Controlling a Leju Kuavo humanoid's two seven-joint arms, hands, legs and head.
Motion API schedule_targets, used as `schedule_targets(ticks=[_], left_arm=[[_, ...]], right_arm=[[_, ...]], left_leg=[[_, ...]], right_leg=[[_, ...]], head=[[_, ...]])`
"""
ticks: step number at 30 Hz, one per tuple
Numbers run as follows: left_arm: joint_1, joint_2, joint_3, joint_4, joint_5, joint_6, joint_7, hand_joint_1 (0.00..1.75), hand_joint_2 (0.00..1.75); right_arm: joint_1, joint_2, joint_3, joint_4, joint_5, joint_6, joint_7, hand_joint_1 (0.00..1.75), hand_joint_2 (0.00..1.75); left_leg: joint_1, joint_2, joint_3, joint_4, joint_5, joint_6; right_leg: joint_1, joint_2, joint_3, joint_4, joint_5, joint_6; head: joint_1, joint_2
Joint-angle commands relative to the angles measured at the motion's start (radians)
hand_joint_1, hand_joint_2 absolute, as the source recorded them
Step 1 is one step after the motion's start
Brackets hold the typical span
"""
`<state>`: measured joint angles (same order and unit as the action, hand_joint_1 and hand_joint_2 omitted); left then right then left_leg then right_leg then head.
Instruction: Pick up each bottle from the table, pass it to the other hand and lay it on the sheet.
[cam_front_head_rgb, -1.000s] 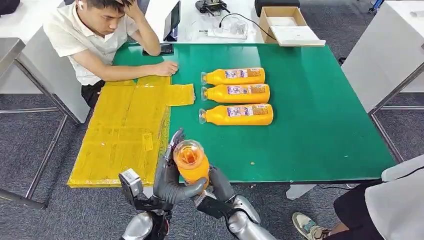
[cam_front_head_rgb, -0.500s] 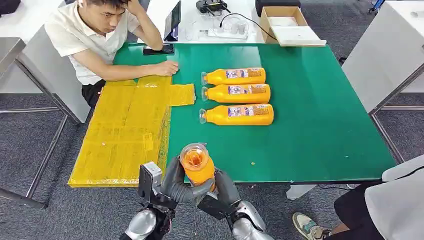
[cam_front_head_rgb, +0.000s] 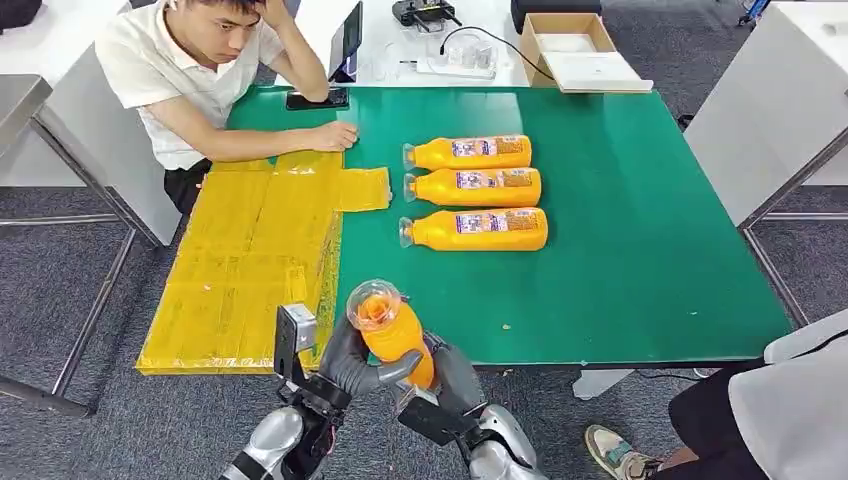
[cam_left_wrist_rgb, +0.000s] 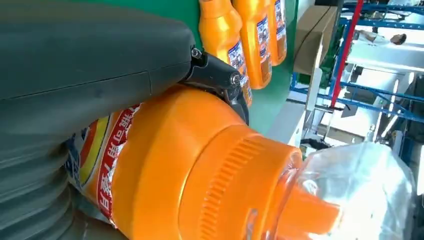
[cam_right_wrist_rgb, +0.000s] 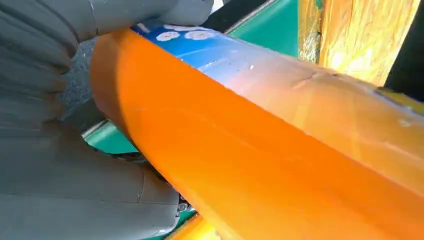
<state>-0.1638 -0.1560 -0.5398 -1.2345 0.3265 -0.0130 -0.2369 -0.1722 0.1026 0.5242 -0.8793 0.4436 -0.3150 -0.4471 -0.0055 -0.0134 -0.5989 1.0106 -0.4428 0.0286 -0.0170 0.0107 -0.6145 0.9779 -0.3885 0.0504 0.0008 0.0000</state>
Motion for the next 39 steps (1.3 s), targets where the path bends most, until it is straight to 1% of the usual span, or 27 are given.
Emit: schedule_targets(ticks=[1, 3, 4, 5, 6, 7, 8, 10, 11, 12, 13, 17, 19, 21, 23, 24, 26, 27, 29, 30, 31, 32, 35, 36, 37, 38, 39], left_arm=[[-0.024, 0.021, -0.014, 0.151, 0.097, -0.058, 0.059, 1.75, 1.75], [-0.022, 0.024, -0.017, 0.135, 0.101, -0.059, 0.053, 1.75, 1.75], [-0.018, 0.022, -0.011, 0.126, 0.113, -0.058, 0.053, 1.75, 1.75], [-0.019, 0.023, -0.008, 0.12, 0.116, -0.053, 0.052, 1.75, 1.75], [-0.019, 0.021, -0.001, 0.117, 0.117, -0.036, 0.05, 1.75, 1.75], [-0.022, 0.018, 0.011, 0.116, 0.117, -0.009, 0.048, 1.75, 1.75], [-0.029, 0.018, 0.019, 0.115, 0.12, 0.007, 0.048, 1.75, 1.75], [-0.046, 0.024, 0.028, 0.113, 0.125, 0.016, 0.044, 1.75, 1.75], [-0.054, 0.024, 0.039, 0.109, 0.117, 0.042, 0.026, 1.75, 1.75], [-0.061, 0.028, 0.046, 0.098, 0.111, 0.055, 0.015, 1.75, 1.75], [-0.064, 0.031, 0.05, 0.09, 0.102, 0.068, 0.005, 1.75, 1.75], [-0.08, 0.074, 0.058, -0.005, -0.037, 0.157, -0.055, 1.75, 1.75], [-0.079, 0.079, 0.072, -0.02, -0.043, 0.154, -0.045, 1.75, 1.75], [-0.077, 0.078, 0.072, -0.019, -0.042, 0.154, -0.046, 1.75, 1.75], [-0.087, 0.1, 0.059, -0.026, -0.126, 0.192, -0.078, 1.75, 1.75], [-0.093, 0.116, 0.061, -0.036, -0.155, 0.197, -0.08, 1.75, 1.75], [-0.089, 0.142, 0.087, -0.06, -0.15, 0.148, -0.054, 1.75, 1.75], [-0.086, 0.148, 0.096, -0.066, -0.144, 0.133, -0.051, 1.75, 1.75], [-0.082, 0.158, 0.113, -0.075, -0.166, 0.13, -0.059, 1.75, 1.75], [-0.081, 0.162, 0.127, -0.081, -0.228, 0.165, -0.079, 1.75, 1.75], [-0.084, 0.165, 0.138, -0.081, -0.228, 0.163, -0.078, 1.75, 1.75], [-0.088, 0.167, 0.146, -0.078, -0.246, 0.169, -0.075, 1.75, 1.75], [-0.121, 0.185, 0.155, -0.055, -0.418, 0.272, -0.092, 1.75, 1.75], [-0.156, 0.197, 0.146, -0.005, -0.611, 0.375, -0.068, 1.75, 1.75], [-0.182, 0.213, 0.14, 0.033, -0.711, 0.425, -0.047, 1.75, 1.75], [-0.224, 0.209, 0.143, 0.102, -0.844, 0.487, -0.007, 1.75, 1.75], [-0.262, 0.209, 0.143, 0.175, -0.928, 0.508, 0.003, 1.75, 1.75]], right_arm=[[-0.061, 0.004, 0.08, -0.035, 0.071, -0.06, 0.0, 1.75, 1.75], [-0.061, 0.011, 0.08, -0.031, 0.063, -0.055, -0.001, 1.75, 1.75], [-0.058, 0.014, 0.079, -0.028, 0.057, -0.055, -0.003, 1.75, 1.75], [-0.055, 0.016, 0.075, -0.03, 0.051, -0.059, -0.008, 0.93, 1.75], [-0.049, 0.02, 0.071, -0.035, 0.041, -0.066, -0.018, 0.0, 1.75], [-0.042, 0.022, 0.071, -0.045, 0.04, -0.079, -0.031, 0.0, 1.75], [-0.035, 0.022, 0.076, -0.06, 0.046, -0.103, -0.055, 0.0, 1.75], [-0.029, 0.022, 0.082, -0.073, 0.045, -0.116, -0.075, 0.0, 1.75], [-0.02, 0.023, 0.074, -0.092, 0.048, -0.161, -0.091, 0.0, 1.75], [-0.016, 0.021, 0.074, -0.104, 0.053, -0.184, -0.101, 0.0, 1.75], [-0.014, 0.019, 0.073, -0.112, 0.058, -0.205, -0.108, 0.0, 0.0], [0.009, 0.008, 0.044, -0.178, 0.047, -0.29, -0.148, 0.0, 0.0], [0.01, 0.004, 0.043, -0.186, 0.047, -0.285, -0.148, 0.0, 0.0], [0.01, 0.004, 0.043, -0.186, 0.047, -0.285, -0.148, 0.0, 0.0], [0.013, 0.007, 0.031, -0.189, 0.061, -0.33, -0.16, 0.0, 0.0], [0.016, 0.008, 0.018, -0.195, 0.06, -0.353, -0.161, 0.0, 0.0], [0.022, 0.008, -0.012, -0.208, 0.048, -0.375, -0.164, 0.0, 0.0], [0.023, 0.007, -0.019, -0.211, 0.046, -0.38, -0.164, 0.0, 0.0], [0.029, 0.009, -0.041, -0.22, 0.043, -0.382, -0.173, 0.0, 0.0], [0.039, 0.017, -0.071, -0.234, 0.034, -0.383, -0.183, 0.0, 0.0], [0.038, 0.014, -0.072, -0.235, 0.034, -0.381, -0.184, 0.0, 0.0], [0.041, 0.013, -0.078, -0.24, 0.035, -0.383, -0.185, 0.0, 0.0], [0.049, 0.018, -0.09, -0.252, 0.029, -0.373, -0.19, 0.0, 0.0], [0.052, 0.022, -0.094, -0.259, 0.028, -0.359, -0.194, 0.0, 0.0], [0.052, 0.024, -0.093, -0.26, 0.028, -0.354, -0.195, 0.0, 0.0], [0.051, 0.029, -0.091, -0.262, 0.028, -0.343, -0.196, 0.0, 0.0], [0.053, 0.031, -0.09, -0.263, 0.029, -0.336, -0.198, 0.0, 0.0]], left_leg=[[0.001, 0.006, 0.008, -0.002, -0.002, -0.003], [0.0, 0.004, 0.003, -0.001, -0.001, -0.002], [0.0, 0.004, 0.004, -0.001, -0.001, -0.002], [0.0, 0.003, 0.003, -0.001, -0.001, -0.001], [0.001, 0.005, 0.004, -0.001, -0.002, -0.002], [0.001, 0.005, 0.006, -0.001, -0.003, -0.003], [0.001, 0.003, 0.003, -0.001, -0.001, -0.002], [0.001, 0.005, 0.007, -0.001, -0.003, -0.003], [0.001, 0.002, 0.004, -0.001, -0.001, -0.002], [0.001, 0.002, 0.005, -0.001, -0.001, -0.002], [0.001, 0.003, 0.005, -0.001, -0.002, -0.002], [0.001, 0.002, 0.002, 0.0, -0.001, -0.001], [0.002, 0.004, 0.005, 0.001, -0.002, -0.003], [0.002, 0.003, 0.005, -0.001, -0.001, -0.002], [0.001, 0.002, 0.004, 0.0, -0.001, -0.002], [0.002, 0.003, 0.005, 0.0, -0.001, -0.002], [0.002, 0.003, 0.007, -0.001, -0.002, -0.003], [0.001, 0.002, 0.004, 0.0, 0.0, -0.002], [0.003, 0.005, 0.01, 0.0, -0.004, -0.004], [0.003, 0.004, 0.009, -0.001, -0.003, -0.004], [0.001, 0.003, 0.003, 0.0, 0.0, -0.001], [0.001, 0.003, 0.004, 0.0, -0.001, -0.002], [0.002, 0.002, 0.004, 0.0, -0.001, -0.002], [0.002, 0.002, 0.005, 0.0, -0.001, -0.003], [0.001, 0.001, 0.003, 0.0, 0.0, -0.002], [0.002, 0.002, 0.004, 0.0, 0.0, -0.003], [0.002, 0.0, 0.003, 0.0, 0.0, -0.002]], right_leg=[[0.001, 0.003, 0.006, -0.002, -0.001, -0.003], [0.001, 0.003, 0.002, -0.001, 0.0, -0.002], [0.001, 0.003, 0.003, 0.0, 0.0, -0.002], [0.001, 0.002, 0.002, -0.001, 0.0, -0.002], [0.001, 0.003, 0.003, -0.001, 0.0, -0.002], [0.001, 0.003, 0.004, 0.0, -0.001, -0.003], [0.001, 0.002, 0.002, 0.0, -0.001, -0.002], [0.002, 0.003, 0.005, 0.0, -0.001, -0.003], [0.001, 0.001, 0.003, 0.0, -0.001, -0.002], [0.002, 0.001, 0.004, -0.001, -0.001, -0.002], [0.001, 0.001, 0.004, 0.0, -0.001, -0.003], [0.001, 0.0, 0.002, 0.0, -0.001, -0.002], [0.002, 0.002, 0.003, 0.001, -0.001, -0.003], [0.002, 0.0, 0.004, -0.001, -0.001, -0.003], [0.001, 0.0, 0.003, 0.0, -0.001, -0.002], [0.002, 0.0, 0.003, 0.0, -0.001, -0.003], [0.002, -0.001, 0.005, 0.0, -0.003, -0.004], [0.002, 0.0, 0.003, 0.0, -0.001, -0.002], [0.004, 0.0, 0.008, 0.0, -0.004, -0.005], [0.003, 0.0, 0.008, 0.0, -0.003, -0.004], [0.001, 0.0, 0.002, 0.0, -0.001, -0.002], [0.002, 0.0, 0.003, 0.0, -0.001, -0.002], [0.002, -0.001, 0.003, 0.0, -0.001, -0.003], [0.002, -0.001, 0.004, 0.0, -0.002, -0.003], [0.002, -0.001, 0.002, 0.0, -0.001, -0.003], [0.002, -0.002, 0.003, 0.0, -0.001, -0.003], [0.002, -0.003, 0.002, 0.0, -0.001, -0.003]], head=[[0.0, 0.0], [0.0, 0.0], [0.0, 0.0], [0.0, 0.0], [0.0, 0.0], [0.0, 0.0], [0.0, 0.0], [0.0, 0.0], [0.0, 0.0], [0.0, 0.0], [0.0, 0.0], [0.0, 0.0], [-0.001, 0.0], [0.0, 0.0], [0.0, 0.0], [0.0, 0.0], [0.0, 0.0], [0.0, 0.0], [0.0, 0.0], [0.0, 0.0], [0.0, 0.0], [0.0, 0.0], [0.0, 0.0], [0.0, 0.0], [0.0, 0.0], [0.0, 0.0], [0.0, 0.0]])
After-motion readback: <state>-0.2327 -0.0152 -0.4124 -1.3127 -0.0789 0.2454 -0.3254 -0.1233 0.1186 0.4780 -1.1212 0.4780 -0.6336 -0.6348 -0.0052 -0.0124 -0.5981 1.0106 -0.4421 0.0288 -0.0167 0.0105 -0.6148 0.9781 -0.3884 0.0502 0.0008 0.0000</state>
